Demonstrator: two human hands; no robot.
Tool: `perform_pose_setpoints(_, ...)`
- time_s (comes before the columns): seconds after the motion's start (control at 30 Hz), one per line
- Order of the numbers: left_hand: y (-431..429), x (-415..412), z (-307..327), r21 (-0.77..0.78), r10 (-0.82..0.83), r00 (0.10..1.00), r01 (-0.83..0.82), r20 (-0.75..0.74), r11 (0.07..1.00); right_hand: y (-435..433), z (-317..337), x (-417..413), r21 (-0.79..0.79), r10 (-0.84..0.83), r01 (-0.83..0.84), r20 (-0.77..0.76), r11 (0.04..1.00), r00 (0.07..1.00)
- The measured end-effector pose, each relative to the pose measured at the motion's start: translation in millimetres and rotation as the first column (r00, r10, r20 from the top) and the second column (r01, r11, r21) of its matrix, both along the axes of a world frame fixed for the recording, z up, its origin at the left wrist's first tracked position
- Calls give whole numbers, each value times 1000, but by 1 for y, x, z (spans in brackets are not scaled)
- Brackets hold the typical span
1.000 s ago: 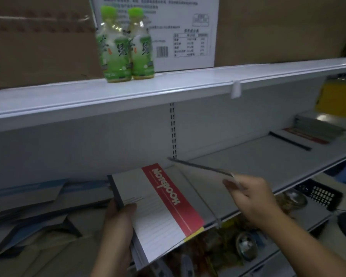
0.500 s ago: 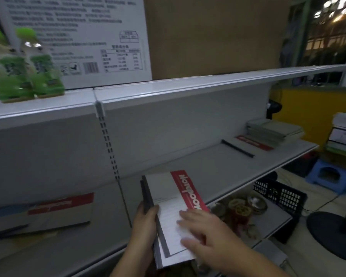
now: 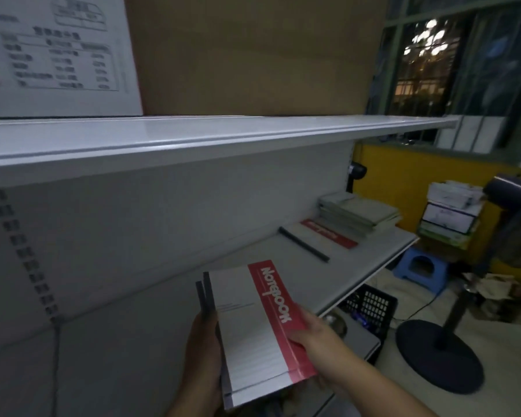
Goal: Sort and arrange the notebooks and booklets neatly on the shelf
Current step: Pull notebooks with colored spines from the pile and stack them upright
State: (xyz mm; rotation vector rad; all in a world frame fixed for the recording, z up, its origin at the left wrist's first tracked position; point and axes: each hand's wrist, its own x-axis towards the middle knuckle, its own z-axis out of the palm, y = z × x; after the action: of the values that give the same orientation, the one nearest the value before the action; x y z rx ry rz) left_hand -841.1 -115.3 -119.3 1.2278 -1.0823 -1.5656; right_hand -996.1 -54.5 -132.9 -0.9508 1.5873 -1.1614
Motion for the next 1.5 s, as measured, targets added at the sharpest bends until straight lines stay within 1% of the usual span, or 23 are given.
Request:
perform_pose_setpoints(0.1,-22,-33,-8,62,-15,999,17,-33,998,-16,6,-29,1,-86,86,20,996,996)
perform_pose_setpoints(0.2,-47,-55,-12,86,-90,994,95,-68,992,-35,8,-54,-17,-147,147,8,989,989)
perform_pose_setpoints(0.23,-56,-62,-16,59,-123,991,126,-48,990,-41,8,-61,-23,-167,166,-8,986,986)
perform_pose_setpoints(0.3,-68,-73,-28,-29,-200,977,203,71,979,-53,4,-77,-14,-215,215,-36,977,976)
perform_pose_setpoints(0.37,-70,-82,-32,-115,-287,942,309,173,944,-62,1,-88,-3,-246,246,-59,969,967)
perform_pose_setpoints(0.4,-71,-88,-34,-151,-338,910,379,238,913,-68,1,-93,-10,-255,255,-97,967,962)
perform_pose_setpoints(0.43,-71,-95,-33,-168,-389,857,462,339,871,-74,0,-98,-21,-260,260,-135,965,956)
perform_pose_setpoints(0.47,-75,-103,-35,-147,-418,785,530,457,835,-81,0,-104,-28,-263,263,-183,964,947)
perform_pose_setpoints(0.5,-80,-111,-35,-119,-413,710,569,570,814,-88,-1,-111,-35,-262,261,-239,965,935)
perform_pose_setpoints(0.53,-85,-118,-33,-99,-391,655,580,646,809,-96,-2,-118,-32,-246,248,-301,968,921)
perform_pose_setpoints(0.63,-96,-135,-39,-81,-333,522,620,785,781,-119,-6,-137,0,-154,171,-437,985,886)
perform_pose_setpoints(0.7,-96,-141,-45,-103,-216,404,636,889,765,-134,-11,-148,-5,-95,109,-542,994,835)
perform_pose_setpoints(0.73,-96,-142,-49,-136,-141,376,621,916,772,-139,-10,-152,-12,-69,77,-596,997,800)
perform_pose_setpoints(0.83,-92,-142,-61,-252,51,370,519,928,817,-147,-10,-162,31,52,-43,-735,999,676)
perform_pose_setpoints(0.93,-91,-142,-69,-292,141,362,407,921,865,-153,-20,-171,60,131,-142,-816,988,563)
perform_pose_setpoints(1.03,-93,-140,-72,-338,190,370,390,909,857,-160,-29,-176,12,125,-224,-857,975,500)
perform_pose_setpoints(1.13,-95,-140,-73,-390,230,382,417,895,821,-164,-32,-183,-31,101,-253,-864,967,493)
perform_pose_setpoints(1.27,-92,-143,-68,-377,222,368,431,903,820,-166,-36,-188,-92,71,-287,-859,953,507)
perform_pose_setpoints(1.33,-91,-144,-67,-351,208,344,432,916,831,-165,-38,-189,-134,44,-295,-850,946,526)
perform_pose_setpoints(1.4,-91,-146,-66,-335,201,328,428,923,839,-163,-41,-191,-178,29,-305,-822,935,569)
perform_pose_setpoints(1.43,-89,-147,-64,-345,204,344,423,917,838,-162,-41,-192,-194,29,-310,-805,931,592)
perform_pose_setpoints(1.5,-84,-150,-59,-416,240,424,392,873,821,-160,-42,-194,-240,17,-318,-774,917,633)
